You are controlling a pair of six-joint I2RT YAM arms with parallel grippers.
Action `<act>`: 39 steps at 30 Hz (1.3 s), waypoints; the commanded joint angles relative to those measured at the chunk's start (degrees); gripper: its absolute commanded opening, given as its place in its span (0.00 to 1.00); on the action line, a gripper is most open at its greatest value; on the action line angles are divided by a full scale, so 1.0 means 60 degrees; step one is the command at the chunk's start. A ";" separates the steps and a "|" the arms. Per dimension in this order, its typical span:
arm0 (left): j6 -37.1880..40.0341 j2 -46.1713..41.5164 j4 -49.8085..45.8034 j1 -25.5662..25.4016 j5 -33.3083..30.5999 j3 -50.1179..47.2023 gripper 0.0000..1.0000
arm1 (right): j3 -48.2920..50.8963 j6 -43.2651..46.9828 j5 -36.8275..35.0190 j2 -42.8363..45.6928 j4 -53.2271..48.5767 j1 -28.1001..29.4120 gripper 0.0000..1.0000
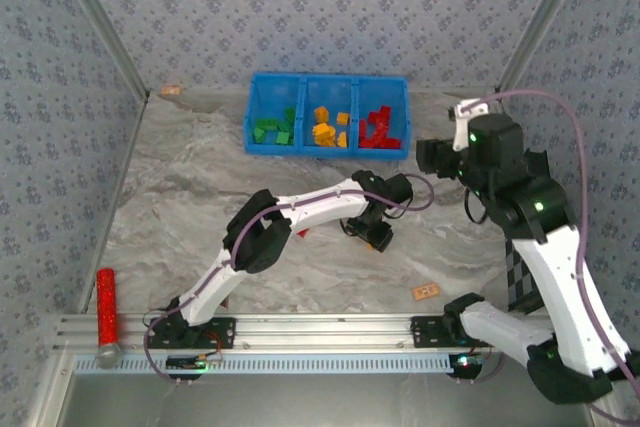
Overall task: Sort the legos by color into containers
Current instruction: Pick up the lego from the center of the table, then place the lego in the container.
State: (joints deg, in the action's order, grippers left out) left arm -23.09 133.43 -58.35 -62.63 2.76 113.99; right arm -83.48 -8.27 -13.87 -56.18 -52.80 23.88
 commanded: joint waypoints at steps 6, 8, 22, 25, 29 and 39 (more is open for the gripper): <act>0.0215 0.0385 -0.0266 0.0087 0.0212 0.0120 0.43 | 0.0960 -0.1595 0.0286 0.0989 -0.1539 0.0076 0.80; 0.0229 0.0355 -0.0223 0.0161 0.0306 0.0031 0.40 | 0.1167 -0.1911 0.0464 0.1218 -0.1565 0.0092 0.80; 0.1446 -0.1095 -0.0799 0.1843 0.0208 0.0532 0.21 | 0.3453 -0.4448 0.0499 0.2126 -0.0879 0.1005 0.78; 0.1678 -0.1261 -0.1158 0.2515 0.0115 0.1483 0.20 | 0.4026 -0.5194 0.0440 0.2236 -0.0558 0.1379 0.77; 0.1739 -0.1077 -0.1419 0.3406 0.0072 0.3062 0.20 | 0.4733 -0.6013 0.0563 0.2074 0.0040 0.2018 0.77; 0.1152 0.0754 -0.0852 0.4902 -0.0093 0.5930 0.18 | 0.5399 -0.6515 0.0221 0.0522 0.1695 0.4261 0.72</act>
State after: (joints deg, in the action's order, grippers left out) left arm -14.68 133.67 -63.79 -34.04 3.11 147.24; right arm -50.96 -47.44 -12.62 -51.05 -48.07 48.49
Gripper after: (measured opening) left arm 0.250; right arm 0.716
